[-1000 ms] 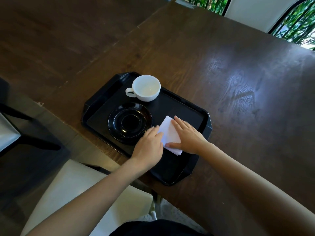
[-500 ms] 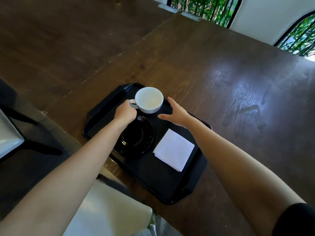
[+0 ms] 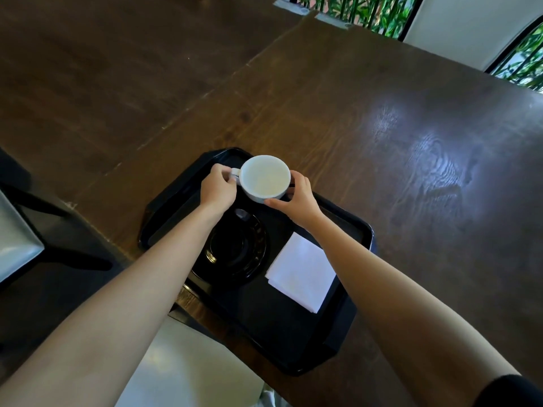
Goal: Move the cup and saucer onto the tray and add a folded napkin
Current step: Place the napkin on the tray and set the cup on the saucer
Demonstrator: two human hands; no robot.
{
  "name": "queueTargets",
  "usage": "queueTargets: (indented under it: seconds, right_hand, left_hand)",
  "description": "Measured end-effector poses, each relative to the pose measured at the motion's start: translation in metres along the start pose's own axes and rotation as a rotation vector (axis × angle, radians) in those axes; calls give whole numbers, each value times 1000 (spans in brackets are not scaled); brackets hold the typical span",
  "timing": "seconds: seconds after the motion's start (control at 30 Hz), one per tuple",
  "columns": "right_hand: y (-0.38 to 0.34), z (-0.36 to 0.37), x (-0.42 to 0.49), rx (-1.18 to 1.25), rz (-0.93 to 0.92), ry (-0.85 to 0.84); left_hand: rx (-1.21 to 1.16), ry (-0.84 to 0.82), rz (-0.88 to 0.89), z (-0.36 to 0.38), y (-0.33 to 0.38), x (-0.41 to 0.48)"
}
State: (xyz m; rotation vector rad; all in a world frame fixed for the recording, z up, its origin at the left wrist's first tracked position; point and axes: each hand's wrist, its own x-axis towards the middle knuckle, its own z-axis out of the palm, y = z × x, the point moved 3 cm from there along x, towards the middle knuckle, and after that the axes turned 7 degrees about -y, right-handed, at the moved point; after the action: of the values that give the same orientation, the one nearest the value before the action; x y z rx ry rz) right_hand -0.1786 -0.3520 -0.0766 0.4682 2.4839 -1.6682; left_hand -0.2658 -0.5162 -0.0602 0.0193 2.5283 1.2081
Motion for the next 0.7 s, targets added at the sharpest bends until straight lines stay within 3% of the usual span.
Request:
queueTargets:
  seconds: [0.4,0.7]
  right_hand:
    - [15,9,-31,105,-5,235]
    - [16,14,-39,83,4,301]
  left_hand:
    - [-110,-126,88,21,6,9]
    - [-116,-153,134,24,8,7]
